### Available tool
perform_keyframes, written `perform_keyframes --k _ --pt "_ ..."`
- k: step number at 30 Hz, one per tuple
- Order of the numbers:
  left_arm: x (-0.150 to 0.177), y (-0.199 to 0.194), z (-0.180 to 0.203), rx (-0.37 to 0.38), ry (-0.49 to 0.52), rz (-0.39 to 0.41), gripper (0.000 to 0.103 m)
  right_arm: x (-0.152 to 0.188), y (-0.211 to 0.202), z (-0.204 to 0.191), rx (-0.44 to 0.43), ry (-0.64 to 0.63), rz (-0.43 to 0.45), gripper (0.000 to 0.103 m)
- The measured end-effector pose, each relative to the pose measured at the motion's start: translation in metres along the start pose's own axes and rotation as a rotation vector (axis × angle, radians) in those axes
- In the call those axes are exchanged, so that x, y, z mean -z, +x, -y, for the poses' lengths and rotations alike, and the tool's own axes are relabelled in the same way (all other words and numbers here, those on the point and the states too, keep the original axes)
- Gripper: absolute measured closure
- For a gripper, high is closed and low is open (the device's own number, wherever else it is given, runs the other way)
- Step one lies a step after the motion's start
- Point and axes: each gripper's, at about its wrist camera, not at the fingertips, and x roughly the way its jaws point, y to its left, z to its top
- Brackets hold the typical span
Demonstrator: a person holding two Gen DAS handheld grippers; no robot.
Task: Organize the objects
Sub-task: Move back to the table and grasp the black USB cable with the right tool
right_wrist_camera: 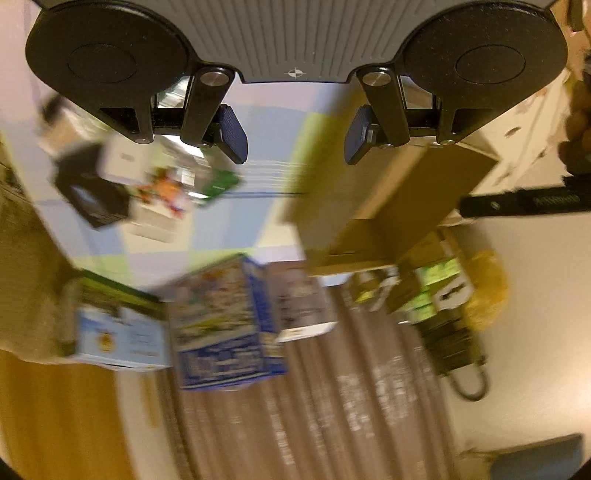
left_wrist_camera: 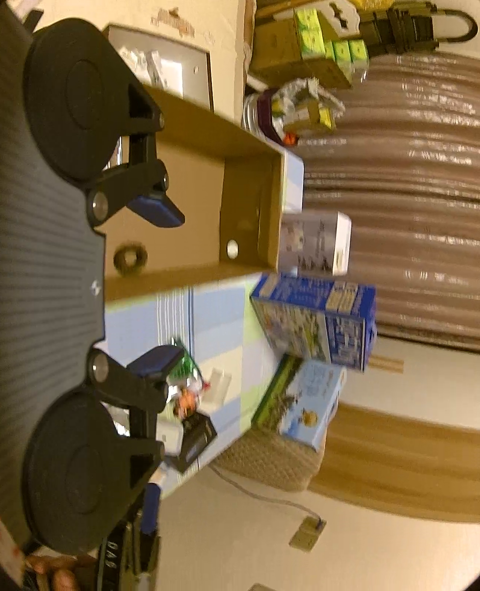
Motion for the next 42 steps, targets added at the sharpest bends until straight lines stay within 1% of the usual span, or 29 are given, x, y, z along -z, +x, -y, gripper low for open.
perform_keyframes --k 3,4,6,8,13,18,24,29,36,39,42 --pt "0.001 0.008 0.026 0.038 0.012 -0.005 0.028 0.010 -0.021 0.028 0.087 0.040 0.004 0.048" --pt "0.001 0.011 0.034 0.049 0.014 -0.010 0.026 0.013 -0.026 0.038 0.106 0.058 0.005 0.048" --pt "0.002 0.018 0.050 0.074 0.019 -0.019 0.019 0.018 -0.038 0.057 0.144 0.100 0.010 0.048" --pt "0.006 0.025 0.066 0.090 0.035 -0.029 0.017 0.022 -0.048 0.073 0.176 0.126 0.012 0.048" --pt "0.015 0.047 0.097 0.110 0.052 -0.065 0.012 0.032 -0.068 0.106 0.233 0.165 0.015 0.048" --pt "0.021 0.075 0.116 0.112 0.063 -0.114 0.006 0.039 -0.071 0.130 0.272 0.186 0.003 0.048" --pt "0.029 0.108 0.127 0.107 0.077 -0.165 0.001 0.046 -0.057 0.157 0.303 0.224 -0.028 0.048" --pt "0.034 0.133 0.130 0.095 0.074 -0.199 0.001 0.054 -0.035 0.175 0.322 0.252 -0.069 0.048" --pt "0.040 0.164 0.134 0.098 0.069 -0.235 0.001 0.060 0.005 0.197 0.305 0.300 -0.121 0.048" --pt "0.042 0.176 0.134 0.098 0.069 -0.248 0.001 0.061 0.021 0.205 0.307 0.317 -0.131 0.048" --pt "0.044 0.188 0.132 0.092 0.059 -0.259 0.001 0.062 0.034 0.211 0.328 0.328 -0.137 0.049"
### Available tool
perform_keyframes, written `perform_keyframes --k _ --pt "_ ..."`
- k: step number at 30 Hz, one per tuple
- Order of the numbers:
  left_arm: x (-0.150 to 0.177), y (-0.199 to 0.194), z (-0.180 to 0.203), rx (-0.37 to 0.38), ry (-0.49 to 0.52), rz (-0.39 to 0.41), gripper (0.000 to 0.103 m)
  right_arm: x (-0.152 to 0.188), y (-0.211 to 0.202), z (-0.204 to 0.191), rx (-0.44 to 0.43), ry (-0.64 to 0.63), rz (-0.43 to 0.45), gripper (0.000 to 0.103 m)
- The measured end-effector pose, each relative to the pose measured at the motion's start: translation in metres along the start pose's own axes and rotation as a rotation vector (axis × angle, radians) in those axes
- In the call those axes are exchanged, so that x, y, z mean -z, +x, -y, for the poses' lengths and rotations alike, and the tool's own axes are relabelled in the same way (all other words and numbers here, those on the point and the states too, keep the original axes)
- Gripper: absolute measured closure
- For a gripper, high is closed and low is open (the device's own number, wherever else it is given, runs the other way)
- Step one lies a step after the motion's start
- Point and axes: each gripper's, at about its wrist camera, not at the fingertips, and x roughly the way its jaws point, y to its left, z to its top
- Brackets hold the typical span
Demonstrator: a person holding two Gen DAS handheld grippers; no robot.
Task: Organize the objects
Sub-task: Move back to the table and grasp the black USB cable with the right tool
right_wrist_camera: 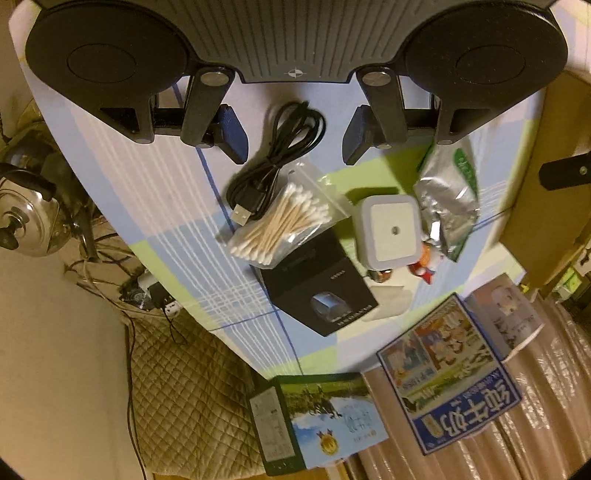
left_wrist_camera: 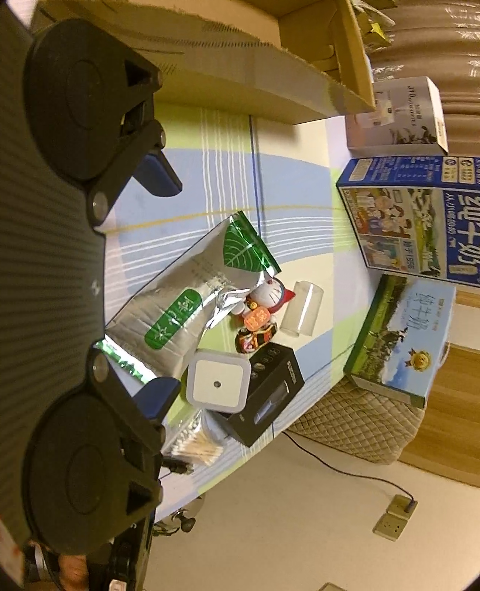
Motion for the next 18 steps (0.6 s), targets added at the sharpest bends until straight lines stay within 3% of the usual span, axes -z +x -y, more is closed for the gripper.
perform_keyframes --k 4,8,10,18 --pt "-0.002 0.011 -0.003 -0.004 -0.013 -0.013 0.001 -0.002 0.013 0.002 0.022 0.008 -0.007 0.067" --pt "-0.004 0.022 -0.006 -0.007 -0.022 -0.027 0.001 0.000 0.017 0.001 0.035 -0.019 -0.003 0.073" --pt "-0.005 0.026 -0.007 -0.007 -0.026 -0.032 0.001 0.002 0.015 0.001 0.042 -0.027 -0.008 0.083" --pt "-0.014 0.050 -0.001 0.000 -0.042 -0.054 0.002 0.014 0.002 -0.001 0.014 -0.055 -0.040 0.090"
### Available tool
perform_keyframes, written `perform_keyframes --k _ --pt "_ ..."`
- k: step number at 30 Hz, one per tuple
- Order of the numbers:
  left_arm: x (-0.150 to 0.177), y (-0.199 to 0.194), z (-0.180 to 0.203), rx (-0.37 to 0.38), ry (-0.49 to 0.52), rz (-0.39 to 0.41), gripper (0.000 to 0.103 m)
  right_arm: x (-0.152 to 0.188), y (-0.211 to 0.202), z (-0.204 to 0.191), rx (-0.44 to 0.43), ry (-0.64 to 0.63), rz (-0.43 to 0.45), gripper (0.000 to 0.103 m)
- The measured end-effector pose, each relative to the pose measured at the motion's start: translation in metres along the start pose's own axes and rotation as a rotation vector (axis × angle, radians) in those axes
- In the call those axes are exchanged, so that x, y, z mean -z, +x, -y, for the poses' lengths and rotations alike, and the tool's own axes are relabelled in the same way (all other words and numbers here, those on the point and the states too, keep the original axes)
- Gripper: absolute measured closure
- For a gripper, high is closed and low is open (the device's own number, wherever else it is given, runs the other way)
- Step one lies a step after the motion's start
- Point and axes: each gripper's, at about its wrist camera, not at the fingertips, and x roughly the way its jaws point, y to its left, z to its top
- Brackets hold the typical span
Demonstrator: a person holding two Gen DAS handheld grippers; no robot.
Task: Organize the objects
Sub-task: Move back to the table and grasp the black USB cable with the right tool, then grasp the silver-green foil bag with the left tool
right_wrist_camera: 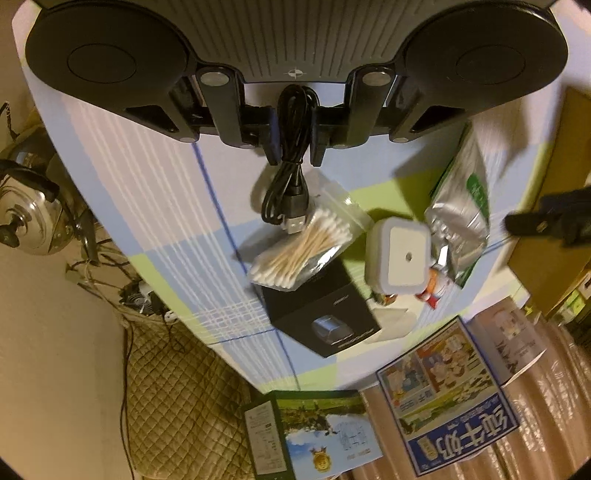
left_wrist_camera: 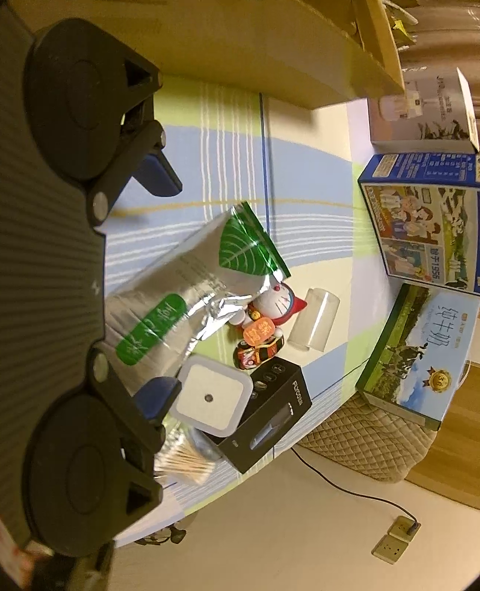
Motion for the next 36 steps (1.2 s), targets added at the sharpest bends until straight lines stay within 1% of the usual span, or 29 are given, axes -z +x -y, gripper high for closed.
perform_keyframes --k 4,7,9,10,12,13,15,17,19,20,22,24,26,27,28,30,31,33,35,36 --pt "-0.005 0.018 0.007 0.007 0.003 -0.016 0.003 0.009 -0.009 0.000 -0.010 -0.008 -0.005 0.091" --pt "-0.008 0.030 0.010 0.012 0.013 -0.041 0.011 0.013 -0.015 0.003 0.002 -0.003 0.002 0.091" --pt "-0.007 0.038 0.012 -0.002 0.025 -0.066 0.023 0.014 -0.020 0.006 0.002 0.007 0.008 0.091" --pt "-0.007 0.039 0.011 0.000 0.025 -0.069 0.027 0.014 -0.023 0.007 -0.001 0.008 0.011 0.092" --pt "-0.006 0.039 0.007 0.042 0.008 -0.077 0.042 0.013 -0.028 0.007 -0.010 0.004 0.018 0.092" --pt "-0.006 0.037 0.005 0.050 0.003 -0.079 0.044 0.012 -0.031 0.007 -0.015 0.001 0.021 0.092" --pt "-0.003 0.030 0.005 0.056 0.026 -0.081 0.059 0.011 -0.035 0.003 -0.033 -0.007 0.027 0.092" --pt "0.001 0.022 0.006 0.064 0.070 -0.092 0.066 0.009 -0.038 -0.002 -0.054 -0.018 0.029 0.092" --pt "0.008 0.014 0.003 0.052 0.113 -0.115 0.072 0.008 -0.040 -0.009 -0.077 -0.033 0.029 0.092" --pt "0.012 0.012 0.001 0.025 0.137 -0.133 0.076 0.008 -0.041 -0.012 -0.086 -0.043 0.029 0.092" --pt "0.021 0.009 -0.008 -0.031 0.166 -0.163 0.078 0.007 -0.040 -0.018 -0.101 -0.056 0.028 0.092" --pt "0.026 0.004 -0.020 -0.035 0.132 -0.175 0.078 0.006 -0.038 -0.023 -0.115 -0.066 0.026 0.092" --pt "0.027 -0.003 -0.026 -0.028 0.100 -0.161 0.078 0.004 -0.035 -0.028 -0.125 -0.073 0.027 0.092" --pt "0.025 -0.006 -0.026 -0.024 0.086 -0.149 0.073 0.002 -0.034 -0.030 -0.131 -0.076 0.026 0.092" --pt "0.022 -0.007 -0.026 -0.017 0.075 -0.140 0.068 0.001 -0.032 -0.032 -0.137 -0.080 0.026 0.092" --pt "0.014 -0.005 -0.022 -0.002 0.052 -0.119 0.042 -0.003 -0.027 -0.037 -0.145 -0.090 0.026 0.092" --pt "0.010 -0.004 -0.019 0.010 0.040 -0.104 0.037 -0.006 -0.024 -0.039 -0.148 -0.096 0.025 0.092" --pt "0.001 0.001 -0.015 0.047 0.014 -0.076 0.018 -0.010 -0.018 -0.042 -0.154 -0.104 0.024 0.092" --pt "-0.006 0.008 -0.010 0.058 0.004 -0.057 0.013 -0.014 -0.013 -0.045 -0.157 -0.114 0.023 0.092" --pt "-0.009 0.014 -0.006 0.049 0.016 -0.056 0.013 -0.015 -0.010 -0.046 -0.159 -0.118 0.022 0.092"
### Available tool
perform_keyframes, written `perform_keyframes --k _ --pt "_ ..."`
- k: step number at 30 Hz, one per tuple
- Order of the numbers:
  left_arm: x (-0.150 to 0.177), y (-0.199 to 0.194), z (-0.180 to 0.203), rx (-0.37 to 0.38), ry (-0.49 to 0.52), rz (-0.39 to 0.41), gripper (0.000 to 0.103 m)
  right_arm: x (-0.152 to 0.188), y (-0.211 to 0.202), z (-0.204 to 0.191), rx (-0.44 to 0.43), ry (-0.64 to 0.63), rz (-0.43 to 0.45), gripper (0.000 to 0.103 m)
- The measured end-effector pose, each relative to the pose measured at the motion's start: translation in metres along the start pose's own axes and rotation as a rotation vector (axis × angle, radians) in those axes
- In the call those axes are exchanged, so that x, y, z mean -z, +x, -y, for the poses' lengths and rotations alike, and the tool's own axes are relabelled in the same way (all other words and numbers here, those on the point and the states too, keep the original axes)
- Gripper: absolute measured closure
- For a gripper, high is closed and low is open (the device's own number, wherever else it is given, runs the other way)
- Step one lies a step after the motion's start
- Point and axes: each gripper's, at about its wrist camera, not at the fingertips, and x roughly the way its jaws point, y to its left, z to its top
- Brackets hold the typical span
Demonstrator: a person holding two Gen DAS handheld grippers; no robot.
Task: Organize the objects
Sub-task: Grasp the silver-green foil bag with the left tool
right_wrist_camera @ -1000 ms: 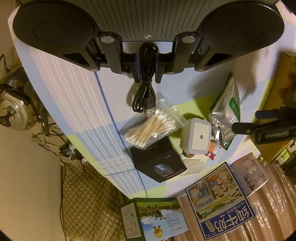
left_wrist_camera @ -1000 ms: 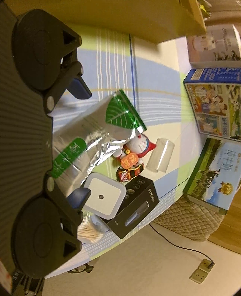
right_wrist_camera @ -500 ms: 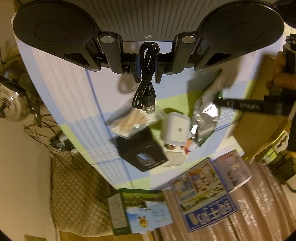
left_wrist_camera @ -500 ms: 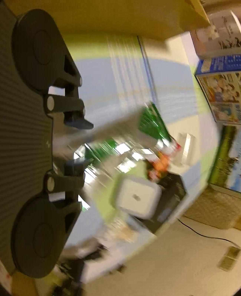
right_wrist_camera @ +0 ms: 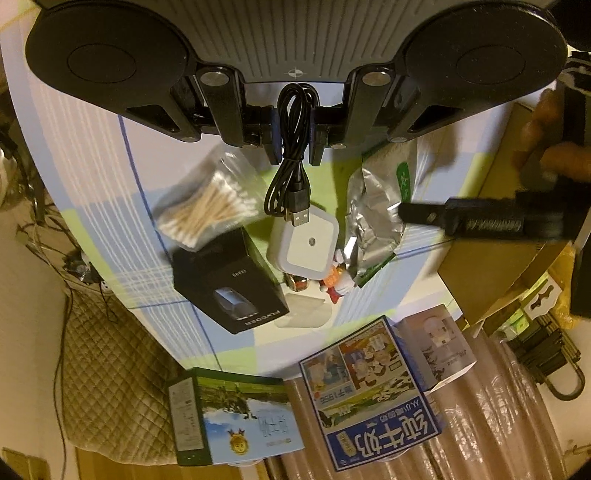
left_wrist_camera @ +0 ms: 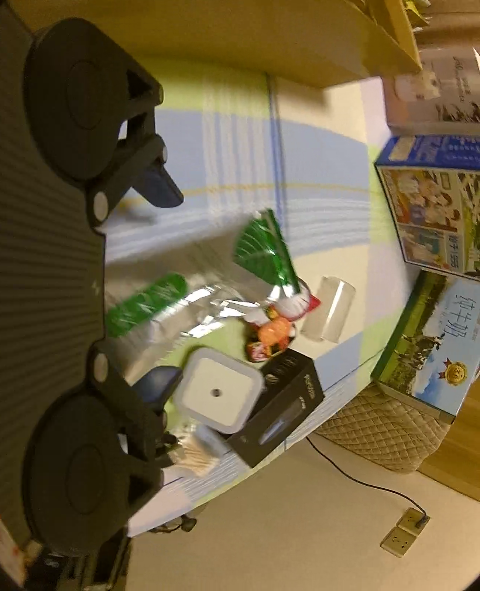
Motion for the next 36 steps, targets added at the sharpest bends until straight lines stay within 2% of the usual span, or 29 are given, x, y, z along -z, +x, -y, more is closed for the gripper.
perform_keyframes --k 5,7,8,12,19,21,24,28,30,32,36 --pt "-0.006 0.031 0.004 -0.037 0.017 -0.051 0.016 -0.004 0.014 -0.001 -0.004 -0.012 -0.012 0.092" --pt "-0.004 0.037 0.000 -0.015 -0.004 -0.077 0.028 -0.004 0.018 -0.001 -0.005 -0.017 -0.016 0.092" --pt "-0.001 0.038 -0.002 0.000 -0.009 -0.091 0.040 -0.004 0.019 -0.001 -0.007 -0.018 -0.017 0.092" --pt "0.013 0.028 -0.004 -0.019 0.029 -0.103 0.049 -0.001 0.019 -0.002 -0.015 -0.020 -0.024 0.092" --pt "0.053 -0.016 -0.003 -0.053 0.107 -0.170 0.047 0.013 0.010 -0.004 -0.032 -0.022 -0.054 0.092" --pt "0.054 -0.025 -0.001 -0.071 0.119 -0.156 0.021 0.018 0.010 -0.003 -0.032 -0.019 -0.064 0.092" --pt "0.047 -0.027 0.009 -0.092 0.160 -0.132 0.013 0.023 0.010 -0.002 -0.025 -0.010 -0.074 0.092" --pt "0.042 -0.004 0.028 -0.117 0.280 -0.174 0.013 0.024 0.009 -0.001 -0.035 -0.007 -0.073 0.092" --pt "0.043 0.006 0.031 -0.110 0.318 -0.207 0.016 0.024 0.009 0.001 -0.046 -0.014 -0.074 0.092" --pt "0.044 0.013 0.028 -0.114 0.328 -0.232 0.021 0.024 0.010 0.001 -0.039 -0.026 -0.079 0.091" --pt "0.039 0.013 0.018 -0.069 0.303 -0.246 0.031 0.026 0.016 0.001 -0.026 -0.044 -0.099 0.091"
